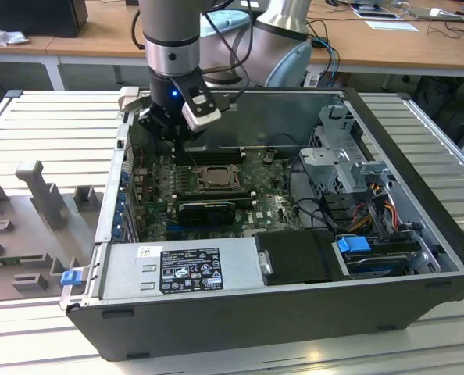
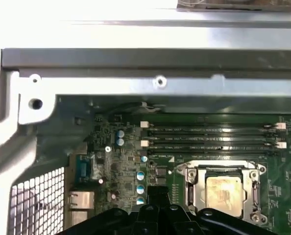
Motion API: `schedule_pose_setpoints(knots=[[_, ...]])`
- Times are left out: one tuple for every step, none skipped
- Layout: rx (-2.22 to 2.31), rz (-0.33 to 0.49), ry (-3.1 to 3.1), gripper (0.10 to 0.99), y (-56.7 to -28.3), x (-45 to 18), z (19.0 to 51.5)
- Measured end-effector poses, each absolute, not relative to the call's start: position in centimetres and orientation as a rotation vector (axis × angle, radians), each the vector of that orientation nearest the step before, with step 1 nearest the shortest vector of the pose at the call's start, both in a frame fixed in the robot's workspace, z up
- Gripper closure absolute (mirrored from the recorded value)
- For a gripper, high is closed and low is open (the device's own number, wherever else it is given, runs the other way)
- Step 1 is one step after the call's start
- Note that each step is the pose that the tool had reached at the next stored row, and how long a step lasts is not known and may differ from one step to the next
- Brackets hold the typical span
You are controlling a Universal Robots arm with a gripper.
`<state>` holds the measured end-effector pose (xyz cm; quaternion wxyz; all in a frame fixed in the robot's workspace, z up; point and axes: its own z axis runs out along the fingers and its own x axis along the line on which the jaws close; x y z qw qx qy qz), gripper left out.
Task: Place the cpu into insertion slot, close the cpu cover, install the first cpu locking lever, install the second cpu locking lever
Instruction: 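Install the first cpu locking lever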
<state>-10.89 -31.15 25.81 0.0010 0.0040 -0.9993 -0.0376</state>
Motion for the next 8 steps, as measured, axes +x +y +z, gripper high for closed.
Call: schedule_pose_setpoints(knots=[[0.013, -0.119, -3.137, 0.980, -30.8, -11.0, 25.8], [0.013, -0.119, -3.137, 0.980, -30.6, -11.0, 25.8], [0.013, -0.119, -3.137, 0.980, -30.4, -11.0, 25.8], [0.013, -0.119, -3.137, 0.980, -30.2, -11.0, 25.8], [0.013, -0.119, -3.137, 0.980, -30.1, -11.0, 25.8], [0.013, -0.119, -3.137, 0.980, -29.9, -10.8, 25.8], [0.013, -0.119, -3.137, 0.980, -29.8, -10.7, 25.8], [0.013, -0.119, -3.137, 0.980, -29.8, -10.5, 25.8]])
